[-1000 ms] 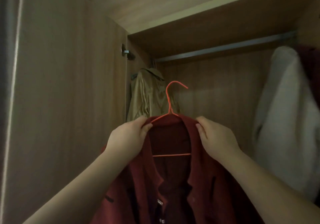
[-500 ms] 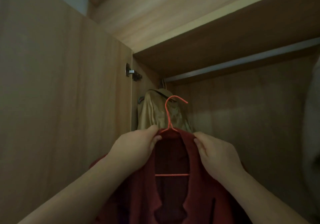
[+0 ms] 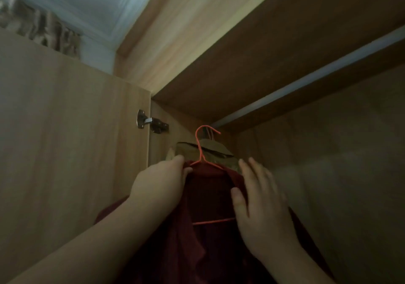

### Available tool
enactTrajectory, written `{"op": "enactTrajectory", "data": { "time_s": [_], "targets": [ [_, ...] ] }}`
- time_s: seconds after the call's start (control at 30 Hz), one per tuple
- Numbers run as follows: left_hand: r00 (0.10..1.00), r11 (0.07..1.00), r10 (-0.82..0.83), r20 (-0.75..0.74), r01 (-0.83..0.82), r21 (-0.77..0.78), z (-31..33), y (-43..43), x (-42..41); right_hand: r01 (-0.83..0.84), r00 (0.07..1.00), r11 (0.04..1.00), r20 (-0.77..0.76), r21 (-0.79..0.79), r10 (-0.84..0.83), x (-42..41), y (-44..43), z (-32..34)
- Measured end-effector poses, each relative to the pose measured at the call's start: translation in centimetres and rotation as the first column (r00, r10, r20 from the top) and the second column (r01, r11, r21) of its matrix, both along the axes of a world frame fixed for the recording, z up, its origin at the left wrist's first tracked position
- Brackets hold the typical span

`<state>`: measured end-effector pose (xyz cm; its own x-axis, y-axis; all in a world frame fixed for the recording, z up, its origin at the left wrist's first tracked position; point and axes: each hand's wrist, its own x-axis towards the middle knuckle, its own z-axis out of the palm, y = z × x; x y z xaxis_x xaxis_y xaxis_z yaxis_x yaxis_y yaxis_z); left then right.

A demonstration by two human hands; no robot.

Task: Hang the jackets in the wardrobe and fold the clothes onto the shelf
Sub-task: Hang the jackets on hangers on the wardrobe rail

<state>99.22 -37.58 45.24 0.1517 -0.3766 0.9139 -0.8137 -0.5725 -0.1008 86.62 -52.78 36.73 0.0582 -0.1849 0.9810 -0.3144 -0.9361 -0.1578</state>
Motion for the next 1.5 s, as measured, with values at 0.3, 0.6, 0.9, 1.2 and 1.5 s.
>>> {"op": "enactTrajectory", "data": {
  "time_s": [0.3, 0.6, 0.9, 1.2, 1.5],
  "targets": [
    [0.987, 0.989, 0.139, 0.083, -0.135, -0.056, 7.7, -8.0, -0.1, -0.063, 0.992, 0.998, -0.114, -0.009, 0.061, 8.8, -7.0, 3.9],
    [0.965, 0.964, 0.260, 0.015, -0.259, -0.051, 13.2, -14.3, 1.9, -0.239, 0.964, 0.968, -0.098, 0.073, 0.246, 14.7, -13.9, 10.2],
    [0.964, 0.964, 0.257, -0.075, -0.261, -0.051, 15.0, -20.2, 5.2, -0.285, 0.949, 0.957, -0.122, 0.059, 0.290, 17.5, -20.1, 12.5],
    [0.919, 0.944, 0.317, 0.234, -0.283, -0.169, 10.0, -20.9, 6.9, -0.327, 0.938, 0.943, -0.096, 0.067, 0.332, 18.4, -21.8, 8.5],
    [0.960, 0.992, 0.123, 0.251, -0.121, -0.021, -1.1, -13.1, 5.1, -0.438, 0.879, 0.882, -0.122, 0.172, 0.460, 10.9, -16.3, 2.1]
  ]
}}
